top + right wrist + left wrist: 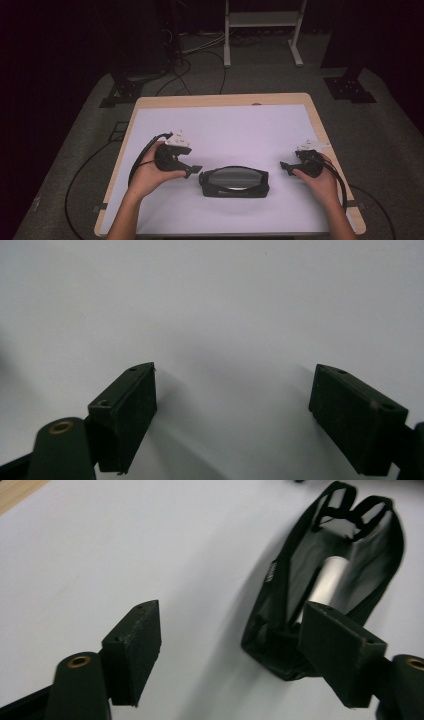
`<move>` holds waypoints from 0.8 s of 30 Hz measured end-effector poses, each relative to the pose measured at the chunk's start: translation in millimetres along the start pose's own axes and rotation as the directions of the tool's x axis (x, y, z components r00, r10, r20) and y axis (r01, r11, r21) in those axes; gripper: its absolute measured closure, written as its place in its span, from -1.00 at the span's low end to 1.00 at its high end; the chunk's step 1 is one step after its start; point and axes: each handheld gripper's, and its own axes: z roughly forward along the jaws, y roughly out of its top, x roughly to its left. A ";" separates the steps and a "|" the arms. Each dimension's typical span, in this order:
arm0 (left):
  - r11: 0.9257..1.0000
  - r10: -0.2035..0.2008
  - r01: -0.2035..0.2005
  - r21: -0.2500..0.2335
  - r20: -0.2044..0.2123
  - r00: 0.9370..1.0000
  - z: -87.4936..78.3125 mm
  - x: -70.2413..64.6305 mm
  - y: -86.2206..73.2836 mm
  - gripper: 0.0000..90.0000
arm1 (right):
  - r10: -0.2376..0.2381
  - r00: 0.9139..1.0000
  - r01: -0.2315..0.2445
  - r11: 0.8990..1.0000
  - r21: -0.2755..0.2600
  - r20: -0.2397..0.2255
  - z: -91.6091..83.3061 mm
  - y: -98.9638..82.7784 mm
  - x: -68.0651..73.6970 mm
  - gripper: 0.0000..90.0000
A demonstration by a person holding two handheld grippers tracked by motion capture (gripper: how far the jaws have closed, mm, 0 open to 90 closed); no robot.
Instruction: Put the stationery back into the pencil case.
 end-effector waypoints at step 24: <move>0.990 -0.123 0.132 0.041 -0.168 0.978 -3.3 45.7 -45.0 -0.72 | -0.001 1.000 0.001 1.000 0.000 0.000 0.0 0.0 0.0 -0.61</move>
